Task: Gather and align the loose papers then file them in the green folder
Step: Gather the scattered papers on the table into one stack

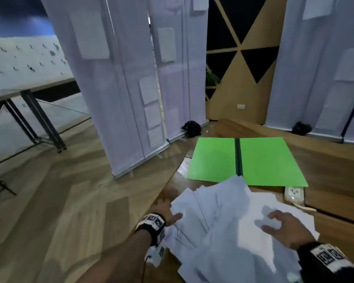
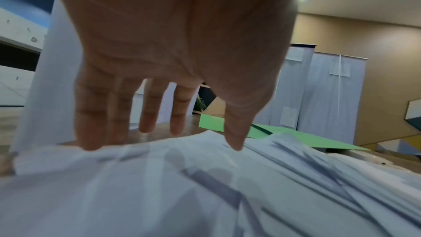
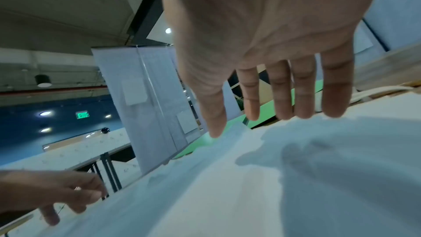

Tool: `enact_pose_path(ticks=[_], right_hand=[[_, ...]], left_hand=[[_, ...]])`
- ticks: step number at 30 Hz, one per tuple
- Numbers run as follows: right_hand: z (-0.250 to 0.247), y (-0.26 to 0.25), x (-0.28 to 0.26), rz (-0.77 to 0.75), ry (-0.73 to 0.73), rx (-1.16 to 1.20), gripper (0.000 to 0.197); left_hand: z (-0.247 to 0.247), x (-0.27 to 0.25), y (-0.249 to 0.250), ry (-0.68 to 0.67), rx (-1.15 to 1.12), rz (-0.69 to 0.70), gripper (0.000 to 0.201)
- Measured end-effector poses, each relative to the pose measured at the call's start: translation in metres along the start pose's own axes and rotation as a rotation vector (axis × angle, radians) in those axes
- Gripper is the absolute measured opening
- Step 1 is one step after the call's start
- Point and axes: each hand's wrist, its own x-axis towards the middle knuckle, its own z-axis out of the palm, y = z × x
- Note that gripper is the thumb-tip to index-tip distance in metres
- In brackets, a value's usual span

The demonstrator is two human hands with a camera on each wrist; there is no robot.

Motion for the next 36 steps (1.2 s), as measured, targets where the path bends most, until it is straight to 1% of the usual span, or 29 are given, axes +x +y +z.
enact_pose_path(ticks=[1, 2, 3, 4, 5, 6, 8, 10, 11, 12, 13, 14, 15, 17, 18, 20, 21, 22, 24, 26, 30, 32, 34, 36], right_hand=[[0.007, 0.004, 0.003, 0.021, -0.021, -0.008, 0.062], [0.012, 0.005, 0.005, 0.059, -0.048, -0.032, 0.084], [0.019, 0.007, 0.006, 0.052, -0.081, -0.064, 0.104], [0.025, 0.007, 0.008, 0.028, -0.084, -0.096, 0.122], [0.032, 0.007, 0.010, 0.002, -0.107, -0.144, 0.134], [0.040, 0.006, 0.011, -0.028, -0.126, -0.180, 0.141], [0.048, 0.002, 0.013, -0.102, -0.129, -0.224, 0.144], [0.051, -0.004, 0.014, -0.164, -0.119, -0.247, 0.151], [0.051, -0.008, 0.012, -0.187, -0.137, -0.256, 0.153], [0.052, -0.011, 0.009, -0.204, -0.165, -0.257, 0.150], [0.050, -0.015, 0.003, -0.216, -0.191, -0.237, 0.144], [0.047, -0.018, -0.003, -0.222, -0.202, -0.195, 0.138], [0.042, -0.019, -0.009, -0.224, -0.193, -0.142, 0.132], [0.031, -0.015, -0.016, -0.191, -0.100, -0.046, 0.114], [0.025, -0.007, -0.018, -0.157, -0.035, -0.044, 0.104], [0.013, 0.016, -0.014, -0.016, 0.059, -0.133, 0.098], [0.007, 0.023, -0.016, 0.065, 0.071, -0.198, 0.096], [0.003, 0.027, -0.021, 0.109, 0.061, -0.272, 0.091], [-0.003, 0.023, -0.036, 0.133, -0.004, -0.371, 0.071], [-0.003, 0.013, -0.045, 0.147, -0.047, -0.374, 0.065], [0.008, 0.012, -0.033, 0.137, -0.091, -0.442, 0.064], [0.017, 0.015, -0.024, 0.093, -0.097, -0.446, 0.070], [0.021, 0.008, -0.019, 0.054, -0.083, -0.408, 0.092], [0.026, -0.001, -0.016, 0.009, -0.085, -0.321, 0.113]], left_hand=[[0.007, 0.004, 0.000, -0.018, 0.029, -0.016, 0.094], [0.012, 0.004, 0.004, -0.028, 0.068, -0.045, 0.103], [0.017, 0.007, 0.005, -0.029, 0.107, -0.056, 0.107], [0.021, 0.009, 0.007, -0.014, 0.123, -0.061, 0.110], [0.024, 0.009, 0.010, -0.015, 0.154, -0.060, 0.111], [0.028, 0.010, 0.012, -0.020, 0.171, -0.050, 0.110], [0.031, 0.016, 0.010, -0.026, 0.170, -0.024, 0.105], [0.028, 0.023, 0.005, -0.016, 0.158, 0.021, 0.107], [0.027, 0.024, 0.002, -0.012, 0.152, 0.051, 0.113], [0.028, 0.023, 0.000, 0.001, 0.138, 0.092, 0.120], [0.028, 0.021, -0.005, 0.009, 0.112, 0.112, 0.124], [0.027, 0.016, -0.010, 0.018, 0.072, 0.111, 0.123], [0.026, 0.010, -0.014, 0.022, 0.019, 0.094, 0.118], [0.024, -0.002, -0.026, 0.051, -0.028, 0.044, 0.105], [0.024, -0.010, -0.032, 0.084, -0.020, 0.009, 0.100], [0.023, -0.023, -0.044, 0.128, 0.025, -0.085, 0.094], [0.023, -0.032, -0.048, 0.126, 0.043, -0.126, 0.090], [0.022, -0.040, -0.050, 0.120, 0.061, -0.152, 0.084], [0.021, -0.054, -0.048, 0.084, 0.075, -0.150, 0.072], [0.024, -0.063, -0.040, 0.076, 0.103, -0.117, 0.066], [0.032, -0.064, -0.024, 0.050, 0.094, -0.079, 0.071], [0.034, -0.058, -0.022, 0.055, 0.055, -0.058, 0.077], [0.033, -0.053, -0.020, 0.062, -0.016, -0.017, 0.081], [0.033, -0.050, -0.022, 0.056, -0.177, 0.034, 0.080]])
